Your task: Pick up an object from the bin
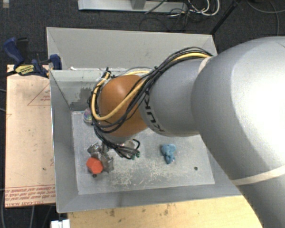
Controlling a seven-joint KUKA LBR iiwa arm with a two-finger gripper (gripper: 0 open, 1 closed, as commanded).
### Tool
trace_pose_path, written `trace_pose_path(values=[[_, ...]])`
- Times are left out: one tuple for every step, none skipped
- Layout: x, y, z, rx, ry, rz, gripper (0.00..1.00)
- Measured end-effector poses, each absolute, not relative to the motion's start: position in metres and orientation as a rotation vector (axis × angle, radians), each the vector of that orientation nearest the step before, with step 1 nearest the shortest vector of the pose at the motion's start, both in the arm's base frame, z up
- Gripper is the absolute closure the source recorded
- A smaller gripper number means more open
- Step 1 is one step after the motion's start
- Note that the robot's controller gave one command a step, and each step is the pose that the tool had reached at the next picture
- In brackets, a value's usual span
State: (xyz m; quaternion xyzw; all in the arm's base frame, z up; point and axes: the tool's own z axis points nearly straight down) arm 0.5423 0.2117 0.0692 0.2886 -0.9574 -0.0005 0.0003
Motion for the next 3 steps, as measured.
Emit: trace_pose_path(values=[[0.564, 0.208, 0.200, 0.856, -3.036, -0.002, 1.00], [0.592, 0.201, 0.284, 0.840, -3.042, -0.002, 1.00], [0.614, 0.206, 0.268, 1.363, -2.835, -0.001, 1.00]])
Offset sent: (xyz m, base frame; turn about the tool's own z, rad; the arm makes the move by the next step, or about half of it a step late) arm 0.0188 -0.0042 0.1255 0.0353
